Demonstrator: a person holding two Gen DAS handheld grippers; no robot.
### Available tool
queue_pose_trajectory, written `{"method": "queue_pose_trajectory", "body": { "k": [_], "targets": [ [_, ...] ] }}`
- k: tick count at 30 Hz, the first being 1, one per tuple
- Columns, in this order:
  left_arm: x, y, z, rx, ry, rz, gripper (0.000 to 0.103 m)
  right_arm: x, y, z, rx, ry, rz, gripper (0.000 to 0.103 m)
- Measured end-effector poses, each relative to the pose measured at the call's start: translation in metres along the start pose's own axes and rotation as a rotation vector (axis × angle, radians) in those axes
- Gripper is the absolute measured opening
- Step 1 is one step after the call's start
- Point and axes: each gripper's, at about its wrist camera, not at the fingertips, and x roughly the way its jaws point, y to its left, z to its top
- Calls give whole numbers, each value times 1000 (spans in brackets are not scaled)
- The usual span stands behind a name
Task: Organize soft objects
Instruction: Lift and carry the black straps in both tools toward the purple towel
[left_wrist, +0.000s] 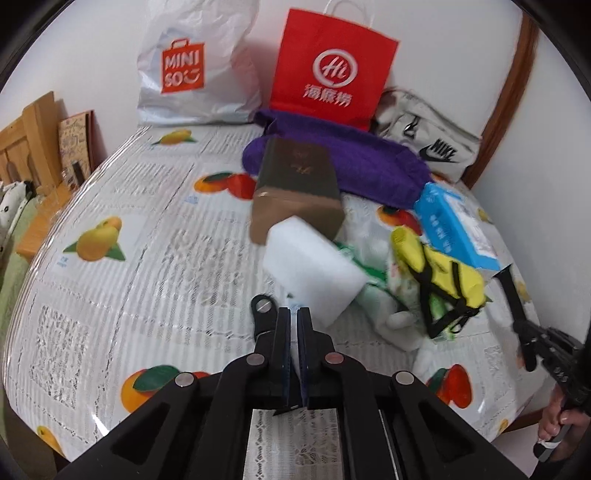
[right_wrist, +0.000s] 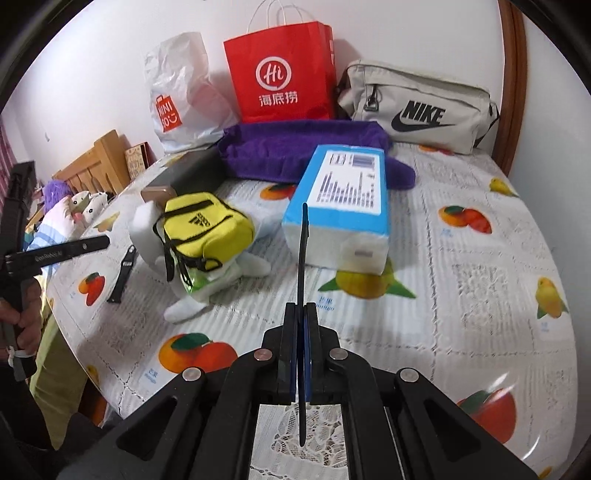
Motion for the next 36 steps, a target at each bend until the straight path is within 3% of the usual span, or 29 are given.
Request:
{"method": "queue_pose_trajectory", "body": {
  "k": [5, 6, 9, 14, 15, 16, 17, 29, 36],
  "targets": [
    [9, 0, -8, 5, 54, 64, 6, 4, 0, 2, 1, 5, 12, 3],
    [11, 0, -9, 1, 64, 69, 10, 5, -1, 2, 2, 7, 15, 3],
    [24, -5, -14, 8, 102, 121, 43, 10, -1, 2, 1, 14, 22, 3],
    [38, -13, -24, 42, 112, 187, 49, 13, -3, -1, -3, 16, 33, 3],
    [39, -16, -26, 54, 107, 198, 49, 13, -4, -1, -1, 15, 37, 3],
    [38, -17, -28, 58, 81, 211, 28, 14, -4, -1, 0, 14, 40, 3],
    [36, -17, -29, 48, 66, 212, 21, 15, -5, -1, 2, 13, 47, 3],
    [38, -18, -27, 81, 61, 217, 20, 20, -7, 2, 3, 6, 85, 3],
    [22, -11, -15, 45, 44, 176, 20, 5, -4, 17, -15, -35, 104, 3]
  ]
}}
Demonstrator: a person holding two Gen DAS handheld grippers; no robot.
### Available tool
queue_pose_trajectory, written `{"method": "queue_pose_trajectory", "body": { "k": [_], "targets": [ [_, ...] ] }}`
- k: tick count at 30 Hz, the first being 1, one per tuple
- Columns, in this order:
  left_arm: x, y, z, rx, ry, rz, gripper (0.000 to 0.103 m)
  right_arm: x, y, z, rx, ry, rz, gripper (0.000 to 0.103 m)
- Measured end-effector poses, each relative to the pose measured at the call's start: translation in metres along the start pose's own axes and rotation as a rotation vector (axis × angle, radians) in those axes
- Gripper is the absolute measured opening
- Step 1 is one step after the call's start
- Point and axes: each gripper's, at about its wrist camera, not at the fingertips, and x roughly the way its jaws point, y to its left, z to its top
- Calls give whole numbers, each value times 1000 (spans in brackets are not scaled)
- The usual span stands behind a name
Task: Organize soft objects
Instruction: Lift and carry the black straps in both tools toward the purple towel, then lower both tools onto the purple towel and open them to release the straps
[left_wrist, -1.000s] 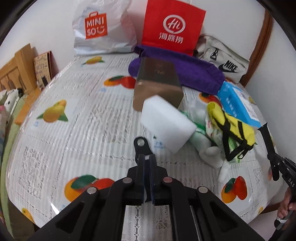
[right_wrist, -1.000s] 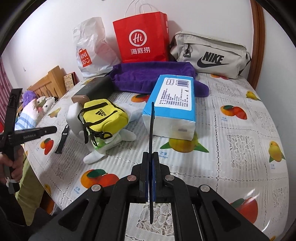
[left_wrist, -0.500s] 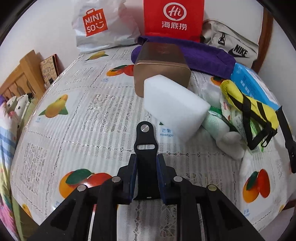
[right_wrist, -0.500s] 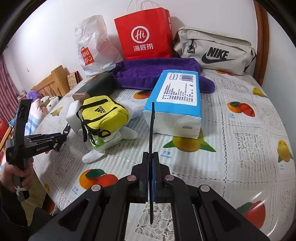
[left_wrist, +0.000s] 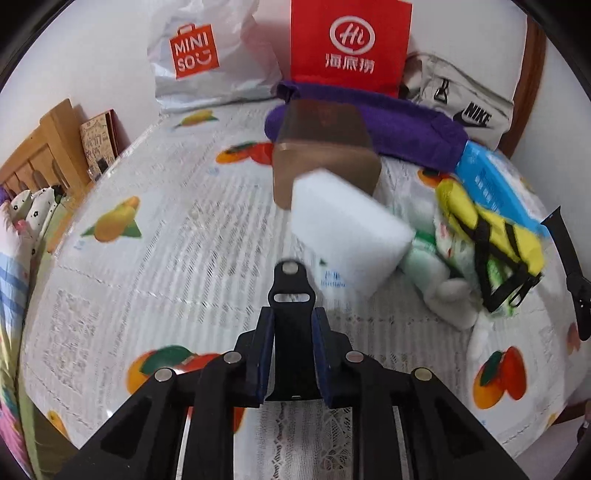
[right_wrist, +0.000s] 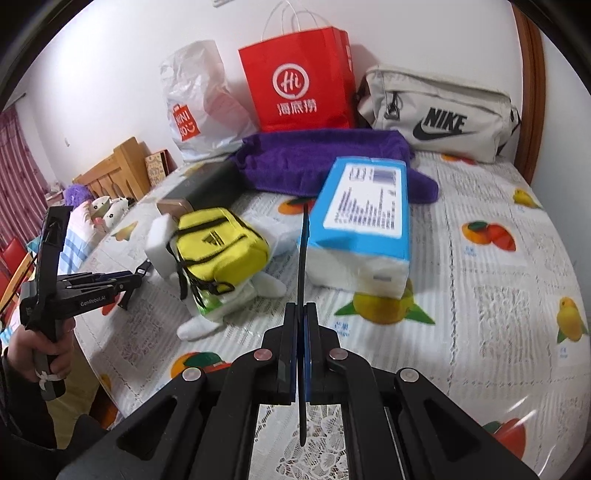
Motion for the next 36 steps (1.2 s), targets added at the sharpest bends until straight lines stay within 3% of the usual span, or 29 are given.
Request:
{"method": "queue_pose_trajectory", "body": {
  "k": [14, 36],
  "targets": [
    [-44, 9, 56, 2, -137, -45, 20, -9, 4, 57, -40, -68, -38, 3],
    [5, -4, 188, 15, -183, -109, 20, 75, -53, 174, 25, -61, -92, 3]
  ]
}}
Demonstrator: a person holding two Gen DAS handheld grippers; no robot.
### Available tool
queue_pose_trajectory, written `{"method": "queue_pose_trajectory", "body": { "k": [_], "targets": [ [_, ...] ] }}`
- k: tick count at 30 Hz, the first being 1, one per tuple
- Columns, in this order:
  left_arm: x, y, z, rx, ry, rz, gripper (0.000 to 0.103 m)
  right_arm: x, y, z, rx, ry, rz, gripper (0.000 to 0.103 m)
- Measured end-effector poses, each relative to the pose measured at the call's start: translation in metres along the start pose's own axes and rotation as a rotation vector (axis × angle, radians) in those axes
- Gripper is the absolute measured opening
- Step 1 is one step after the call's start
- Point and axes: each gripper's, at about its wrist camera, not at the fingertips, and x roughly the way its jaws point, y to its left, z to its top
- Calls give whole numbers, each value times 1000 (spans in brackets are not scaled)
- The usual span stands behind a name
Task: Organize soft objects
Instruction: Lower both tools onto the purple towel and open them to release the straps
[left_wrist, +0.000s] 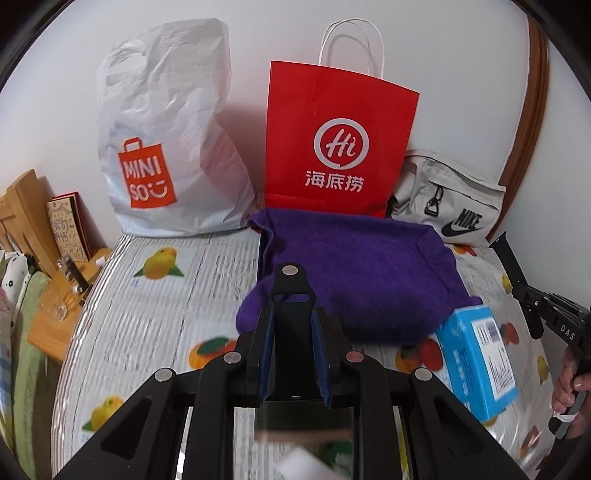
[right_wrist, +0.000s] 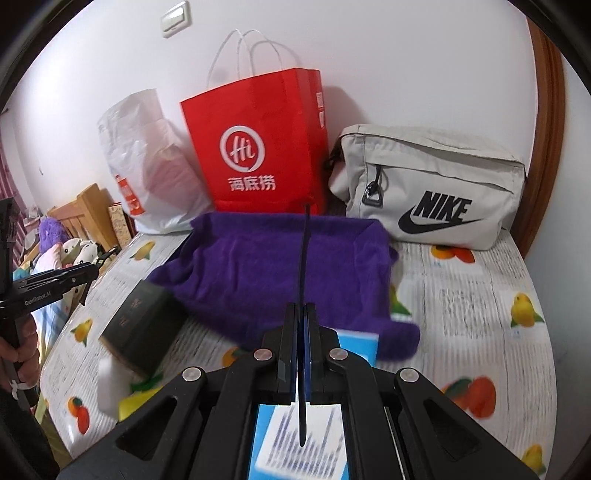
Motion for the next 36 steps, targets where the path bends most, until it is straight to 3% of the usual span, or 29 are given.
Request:
{"method": "queue_pose_trajectory", "body": {
  "k": [15, 36],
  "targets": [
    [81, -2, 43, -4, 61, -32, 20, 94, -30, 39, -18, 100, 18, 3],
    [186, -11, 82, -7, 225, -37, 20, 168, -62, 36, -49, 296, 37, 3]
  ]
}}
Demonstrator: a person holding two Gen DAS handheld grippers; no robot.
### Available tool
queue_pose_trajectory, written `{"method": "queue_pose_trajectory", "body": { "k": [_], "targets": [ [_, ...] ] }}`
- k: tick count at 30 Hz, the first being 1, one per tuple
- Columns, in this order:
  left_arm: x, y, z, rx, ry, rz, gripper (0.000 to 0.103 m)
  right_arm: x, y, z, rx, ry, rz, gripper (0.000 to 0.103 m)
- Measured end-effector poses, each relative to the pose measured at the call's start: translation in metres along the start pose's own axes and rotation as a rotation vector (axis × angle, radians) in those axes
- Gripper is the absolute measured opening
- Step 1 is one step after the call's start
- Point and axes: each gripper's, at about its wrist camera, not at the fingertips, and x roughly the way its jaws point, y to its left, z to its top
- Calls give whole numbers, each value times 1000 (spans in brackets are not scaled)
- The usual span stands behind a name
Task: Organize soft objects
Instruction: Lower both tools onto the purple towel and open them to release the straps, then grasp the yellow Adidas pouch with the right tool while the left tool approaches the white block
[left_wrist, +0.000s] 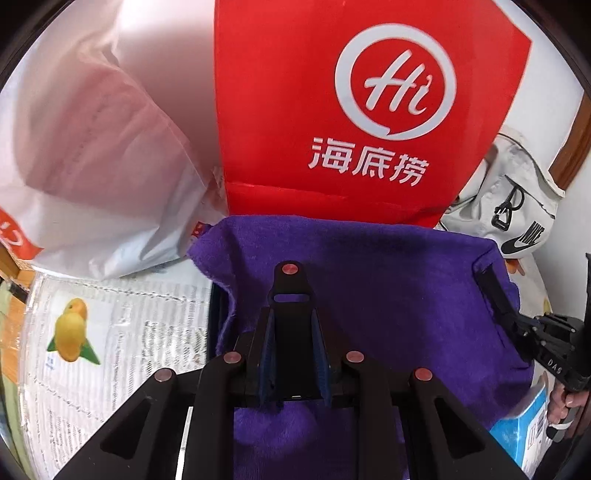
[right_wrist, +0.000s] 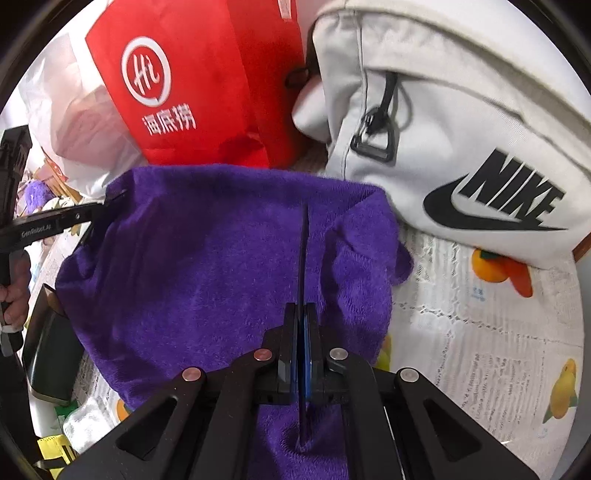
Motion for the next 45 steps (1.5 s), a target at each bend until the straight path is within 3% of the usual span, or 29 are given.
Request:
{"method": "queue_pose_trajectory", "body": {
  "k": [9, 11, 12, 13, 15, 19, 22, 30, 37, 40, 45],
  "targets": [
    [18, 1, 5, -28, 55, -25, 21, 9, -3, 0, 0, 31, 21, 5],
    [17, 2, 4, -40, 53, -38, 21, 5, -2, 0, -10, 25, 19, 9],
    [16, 3, 4, -43, 54, -39, 26, 3, -1, 0, -10, 21, 22, 14],
    [14, 3, 4, -46, 61, -33, 36, 0, 0, -2, -12, 15, 23, 23],
    [11, 4, 4, -47, 56, -20, 41, -8, 4, -3, -17, -3, 8, 40],
    [-9, 5, -2, -42, 33, -8, 41, -34, 14, -12, -13, -57, -17, 51],
    [-32, 6, -12, -42, 0, 23, 41, -54, 20, -20, 16, -87, -11, 51],
    [-102, 15, -58, -44, -76, 33, 42, -109, 65, -61, 2, -144, -17, 54],
    [-133, 26, -112, -77, -44, 35, 46, -149, 125, -118, -77, -191, 68, 81],
    [-139, 30, -135, -96, -44, 34, 46, -150, 151, -137, -132, -193, 111, 86],
    [-147, 41, -171, -121, -30, 15, 49, -132, 188, -159, -225, -121, 147, 86]
  ]
}}
